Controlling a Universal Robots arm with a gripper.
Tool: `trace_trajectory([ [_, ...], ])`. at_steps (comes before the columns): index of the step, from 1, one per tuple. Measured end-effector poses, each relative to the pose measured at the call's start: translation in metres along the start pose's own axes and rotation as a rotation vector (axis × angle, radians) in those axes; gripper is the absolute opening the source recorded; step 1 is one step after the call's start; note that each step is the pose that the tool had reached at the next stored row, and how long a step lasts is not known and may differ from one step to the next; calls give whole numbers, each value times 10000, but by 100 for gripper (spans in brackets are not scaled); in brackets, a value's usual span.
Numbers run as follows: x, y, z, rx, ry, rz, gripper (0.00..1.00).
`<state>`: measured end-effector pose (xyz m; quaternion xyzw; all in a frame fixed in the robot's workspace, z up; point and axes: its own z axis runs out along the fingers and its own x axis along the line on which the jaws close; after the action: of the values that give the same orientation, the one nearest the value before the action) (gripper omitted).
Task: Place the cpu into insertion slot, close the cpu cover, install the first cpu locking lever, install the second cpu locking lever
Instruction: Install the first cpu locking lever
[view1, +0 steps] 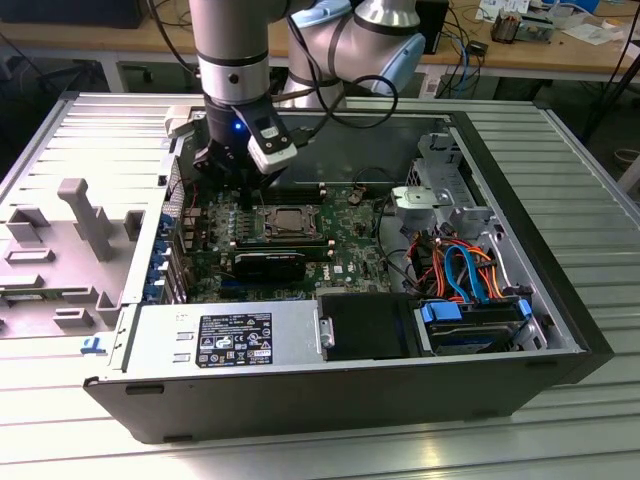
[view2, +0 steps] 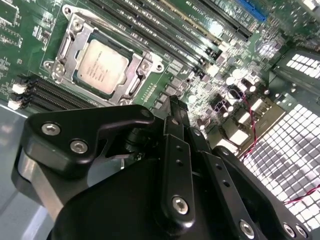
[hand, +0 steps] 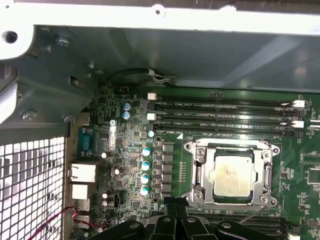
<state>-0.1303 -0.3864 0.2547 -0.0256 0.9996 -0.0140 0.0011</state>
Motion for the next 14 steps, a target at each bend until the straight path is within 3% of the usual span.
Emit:
trace_trajectory([
  [8, 45, 106, 0, -31, -3, 0, 11],
  [11, 46, 196, 2, -40, -2, 0, 11],
  [13, 47, 226, 3, -91, -5, 0, 11],
  [14, 50, 242, 4, -164, -7, 0, 11],
])
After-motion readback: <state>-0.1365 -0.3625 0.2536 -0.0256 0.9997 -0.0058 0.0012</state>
